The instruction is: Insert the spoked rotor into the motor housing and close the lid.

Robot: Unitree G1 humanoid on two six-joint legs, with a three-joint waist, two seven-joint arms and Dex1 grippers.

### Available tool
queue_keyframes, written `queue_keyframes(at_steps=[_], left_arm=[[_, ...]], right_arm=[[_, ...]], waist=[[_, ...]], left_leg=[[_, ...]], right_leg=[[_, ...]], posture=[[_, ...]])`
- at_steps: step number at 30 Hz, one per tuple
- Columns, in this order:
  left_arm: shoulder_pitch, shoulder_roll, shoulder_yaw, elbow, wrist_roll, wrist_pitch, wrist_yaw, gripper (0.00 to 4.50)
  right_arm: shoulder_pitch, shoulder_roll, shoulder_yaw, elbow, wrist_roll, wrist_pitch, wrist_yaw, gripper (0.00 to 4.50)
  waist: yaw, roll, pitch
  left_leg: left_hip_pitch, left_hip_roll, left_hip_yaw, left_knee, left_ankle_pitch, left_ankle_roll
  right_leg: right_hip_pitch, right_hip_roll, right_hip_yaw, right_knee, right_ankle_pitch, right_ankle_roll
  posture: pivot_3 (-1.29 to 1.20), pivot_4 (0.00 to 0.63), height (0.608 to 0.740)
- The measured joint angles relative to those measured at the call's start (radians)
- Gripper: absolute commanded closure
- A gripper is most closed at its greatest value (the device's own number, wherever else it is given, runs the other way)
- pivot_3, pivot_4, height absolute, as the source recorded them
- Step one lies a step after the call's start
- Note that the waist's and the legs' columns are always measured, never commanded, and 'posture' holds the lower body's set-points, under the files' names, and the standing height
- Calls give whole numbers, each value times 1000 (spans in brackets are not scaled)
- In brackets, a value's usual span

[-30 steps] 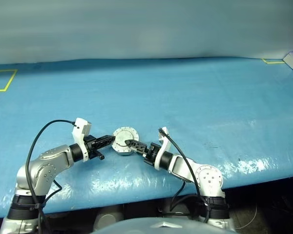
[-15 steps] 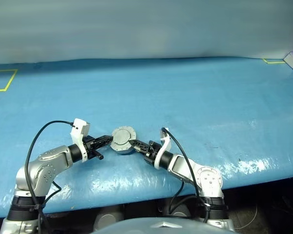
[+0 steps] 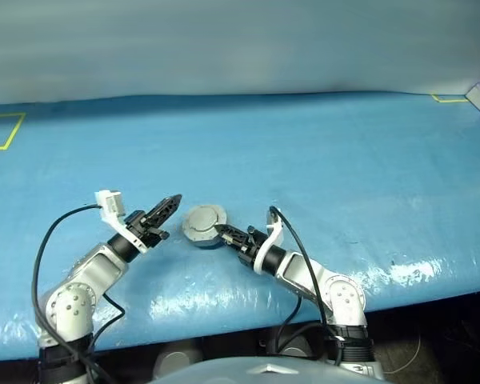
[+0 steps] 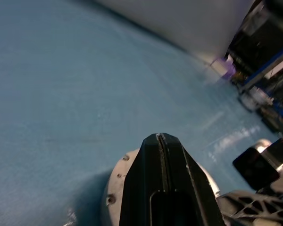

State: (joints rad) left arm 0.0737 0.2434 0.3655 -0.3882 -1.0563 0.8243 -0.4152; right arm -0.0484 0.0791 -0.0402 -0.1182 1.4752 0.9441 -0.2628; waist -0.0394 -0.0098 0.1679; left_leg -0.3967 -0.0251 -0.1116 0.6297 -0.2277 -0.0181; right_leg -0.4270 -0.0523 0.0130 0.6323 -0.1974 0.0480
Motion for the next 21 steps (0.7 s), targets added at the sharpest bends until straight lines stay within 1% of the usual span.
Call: queue_keyframes(at_steps=[1,4,9,12,13,21], left_arm=[[25,-7,7,-9,-32,6,20,3884],[111,-84,31,-18,-155,13,118,2917],[186,-261,10,-18,-368,-32,294,1215],[203,-302,-31,-18,-441,-57,338,201],[209,-303,-43,-18,-466,-68,345,0],[243,-306,-151,-18,-628,-140,305,0]], right_arm=[[-3,0,-5,0,5,-15,-4,3336],[-21,0,-27,1,17,-68,-20,3336],[-85,-1,-39,5,50,-119,-24,3336],[-109,-2,-34,5,72,-134,-23,3336],[-114,-2,-32,5,77,-135,-24,3336],[-133,-2,18,-21,135,-136,-24,3336]], waist=[[0,0,0],[1,0,0],[3,-1,1],[3,-1,1],[3,-1,1],[2,0,1]], left_leg=[[0,0,0,0,0,0],[-1,0,0,0,-1,1],[-2,-1,0,2,0,2],[-2,-2,0,1,0,2],[-2,-2,0,1,0,2],[-3,-2,0,1,0,2]], right_leg=[[0,0,0,-1,0,0],[1,0,0,-3,1,1],[1,0,0,-4,1,2],[1,2,0,-4,1,1],[1,2,0,-4,1,1],[1,2,1,-4,1,0]], posture=[[0,150,740],[0,150,740],[0,150,740],[0,150,740],[0,150,740],[0,150,740]])
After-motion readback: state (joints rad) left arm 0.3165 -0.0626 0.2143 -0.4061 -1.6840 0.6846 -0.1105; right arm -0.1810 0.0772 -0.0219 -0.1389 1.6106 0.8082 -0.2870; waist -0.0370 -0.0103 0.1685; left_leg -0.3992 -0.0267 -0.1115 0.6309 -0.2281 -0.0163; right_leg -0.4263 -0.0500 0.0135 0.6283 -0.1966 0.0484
